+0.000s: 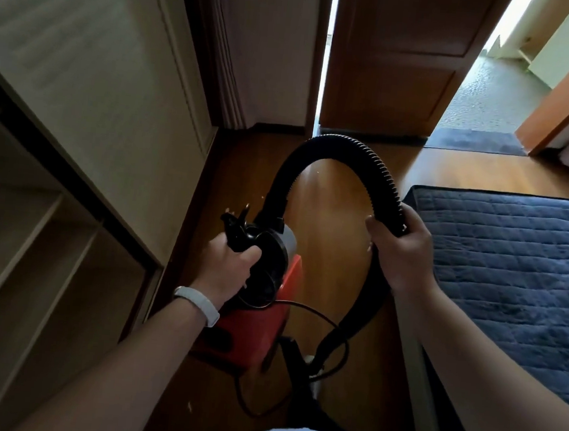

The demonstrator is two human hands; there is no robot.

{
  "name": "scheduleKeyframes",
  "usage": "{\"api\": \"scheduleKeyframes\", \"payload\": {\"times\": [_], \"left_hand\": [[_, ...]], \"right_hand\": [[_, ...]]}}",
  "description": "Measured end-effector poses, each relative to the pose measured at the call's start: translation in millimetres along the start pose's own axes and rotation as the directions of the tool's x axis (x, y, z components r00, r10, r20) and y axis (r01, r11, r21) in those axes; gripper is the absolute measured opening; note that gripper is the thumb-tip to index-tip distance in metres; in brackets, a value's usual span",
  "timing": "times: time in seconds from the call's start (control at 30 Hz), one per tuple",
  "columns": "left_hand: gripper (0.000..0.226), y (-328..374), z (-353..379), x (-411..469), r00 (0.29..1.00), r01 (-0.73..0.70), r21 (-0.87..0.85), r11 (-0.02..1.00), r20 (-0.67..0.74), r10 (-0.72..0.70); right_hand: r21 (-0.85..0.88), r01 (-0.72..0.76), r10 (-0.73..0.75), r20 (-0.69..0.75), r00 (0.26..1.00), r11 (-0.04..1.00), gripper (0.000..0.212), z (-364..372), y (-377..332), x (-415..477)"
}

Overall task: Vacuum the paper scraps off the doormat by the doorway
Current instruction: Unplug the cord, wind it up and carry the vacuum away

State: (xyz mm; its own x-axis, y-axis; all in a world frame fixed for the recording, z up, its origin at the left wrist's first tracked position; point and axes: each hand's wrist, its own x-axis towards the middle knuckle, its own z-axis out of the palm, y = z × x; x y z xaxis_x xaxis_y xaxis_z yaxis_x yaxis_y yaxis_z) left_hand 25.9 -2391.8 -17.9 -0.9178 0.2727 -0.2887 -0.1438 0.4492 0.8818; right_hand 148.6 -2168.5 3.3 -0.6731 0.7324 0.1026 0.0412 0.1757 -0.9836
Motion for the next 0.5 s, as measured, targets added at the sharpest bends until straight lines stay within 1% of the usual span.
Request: {"api": "scheduleKeyframes", "payload": {"times": [0.13,0.3,0.4,0.5], "left_hand": [[0.018,24.4,19.9,42.2,1.0,-0.001,0.047,0.999,-0.014,0.001],[0.016,57.2,39.5,91.0,0.998,-0.031,0.1,0.994,-0.051,0.036],[0.02,74.7,46.8,117.1,0.995,-0.036,0.114,0.993,-0.087,0.046],[0.019,92.5,55.5,138.1,0.994,-0.038,0.104,0.994,-0.095,0.048]], "right_hand": [[0.007,-0.016,0.016,0.029,0.999,1.0,0.014,-6.8,5.2,54.2],[0.048,-0.029,0.028,0.039,0.999,0.998,0.028,-11.9,5.1,120.8],[0.061,0.01,-0.015,0.077,0.997,0.998,0.024,-11.2,3.2,152.4],[0.061,0.036,-0.04,0.073,0.997,0.998,0.024,-11.1,0.9,181.0]]}}
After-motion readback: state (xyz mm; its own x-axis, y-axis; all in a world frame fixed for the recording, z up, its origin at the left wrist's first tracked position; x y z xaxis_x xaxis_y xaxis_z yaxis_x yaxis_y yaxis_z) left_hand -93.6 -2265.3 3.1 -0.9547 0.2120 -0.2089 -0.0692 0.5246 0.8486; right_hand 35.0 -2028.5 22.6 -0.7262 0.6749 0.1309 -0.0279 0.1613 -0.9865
